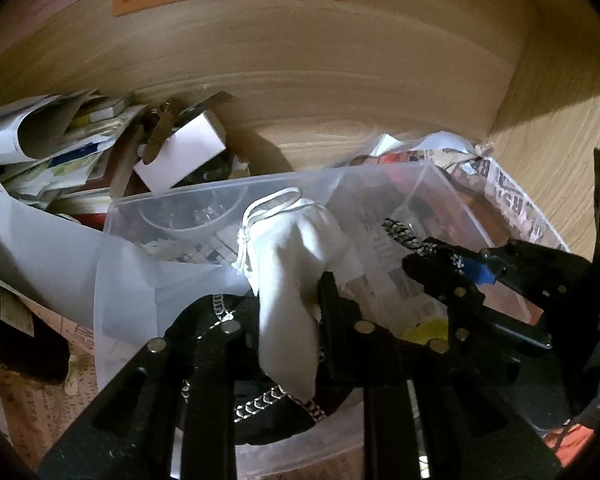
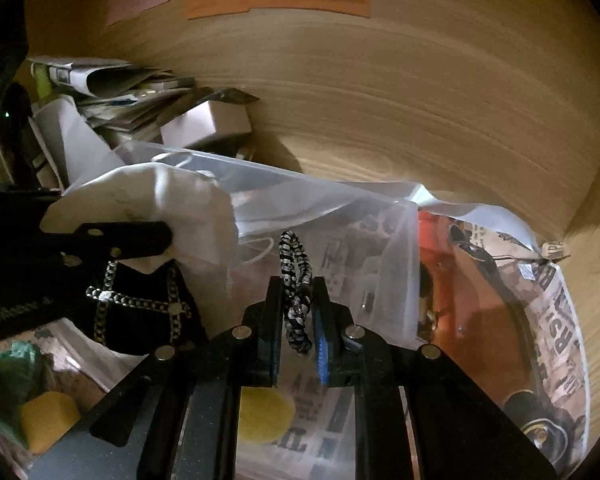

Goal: Organize soft objects
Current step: 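Lower both held items into the clear bin and open both tools, then grasp the green striped cloth with the left tool while the right tool grasps the floral scrunchie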

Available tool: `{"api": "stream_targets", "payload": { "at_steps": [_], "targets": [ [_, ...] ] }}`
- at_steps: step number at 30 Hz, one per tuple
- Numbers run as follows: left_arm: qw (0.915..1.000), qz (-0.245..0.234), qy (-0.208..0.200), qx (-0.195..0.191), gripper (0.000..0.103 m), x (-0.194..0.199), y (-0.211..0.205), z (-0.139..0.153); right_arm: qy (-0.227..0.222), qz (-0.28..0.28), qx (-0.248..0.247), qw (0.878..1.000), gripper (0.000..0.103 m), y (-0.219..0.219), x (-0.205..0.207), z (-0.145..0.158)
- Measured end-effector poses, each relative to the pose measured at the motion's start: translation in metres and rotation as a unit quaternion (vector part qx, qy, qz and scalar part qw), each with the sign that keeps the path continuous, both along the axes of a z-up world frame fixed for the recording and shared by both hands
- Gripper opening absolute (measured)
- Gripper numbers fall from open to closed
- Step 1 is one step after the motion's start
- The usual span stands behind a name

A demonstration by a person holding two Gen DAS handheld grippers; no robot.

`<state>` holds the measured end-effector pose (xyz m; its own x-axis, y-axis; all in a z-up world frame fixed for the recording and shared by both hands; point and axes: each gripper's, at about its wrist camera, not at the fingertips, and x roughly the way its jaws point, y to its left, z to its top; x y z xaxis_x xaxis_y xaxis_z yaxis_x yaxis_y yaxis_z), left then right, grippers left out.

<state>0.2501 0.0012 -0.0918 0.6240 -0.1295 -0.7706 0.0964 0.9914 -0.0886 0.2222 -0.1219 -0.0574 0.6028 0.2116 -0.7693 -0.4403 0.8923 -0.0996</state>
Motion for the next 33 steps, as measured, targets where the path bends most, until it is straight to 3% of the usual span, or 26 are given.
{"api": "stream_targets", "payload": {
  "at_steps": [1, 3, 5, 10, 14, 19, 22, 25, 33],
  "targets": [
    [1.0, -0.003, 0.002, 0.001, 0.031, -0.001, -0.002, 0.0, 0.0, 0.001, -0.001, 1.0, 0.021, 0.001, -0.001, 0.001],
    [1.0, -0.004, 0.005, 0.001, 0.048, -0.003, -0.002, 0.0, -0.005, 0.002, -0.006, 1.0, 0.031, 0.001, -0.004, 0.003],
    [1.0, 0.0, -0.003, -0.001, 0.054, -0.007, 0.0, 0.004, -0.015, 0.006, -0.006, 1.0, 0.044, 0.002, -0.009, 0.008],
    [0.9995, 0.003, -0.032, -0.003, 0.055, -0.025, 0.006, 0.025, -0.033, 0.011, 0.001, 0.999, 0.047, 0.001, -0.019, 0.025],
    [0.9969, 0.006, -0.079, 0.001, 0.072, -0.052, 0.01, 0.049, -0.056, 0.009, 0.012, 0.998, 0.057, -0.004, -0.032, 0.043],
    [0.9918, 0.014, -0.126, 0.01, 0.08, -0.085, 0.018, 0.073, -0.095, 0.002, 0.023, 0.995, 0.059, -0.015, -0.056, 0.068],
    [0.9872, 0.03, -0.153, 0.03, 0.091, -0.107, 0.025, 0.08, -0.115, 0.002, 0.033, 0.993, 0.071, -0.021, -0.072, 0.079],
    [0.9847, 0.035, -0.165, 0.044, 0.095, -0.124, 0.03, 0.081, -0.129, 0.006, 0.039, 0.991, 0.078, -0.025, -0.09, 0.084],
    [0.9864, 0.054, -0.143, 0.061, 0.099, -0.161, 0.047, 0.052, -0.122, 0.002, 0.043, 0.992, 0.079, -0.03, -0.116, 0.067]
  ]
}}
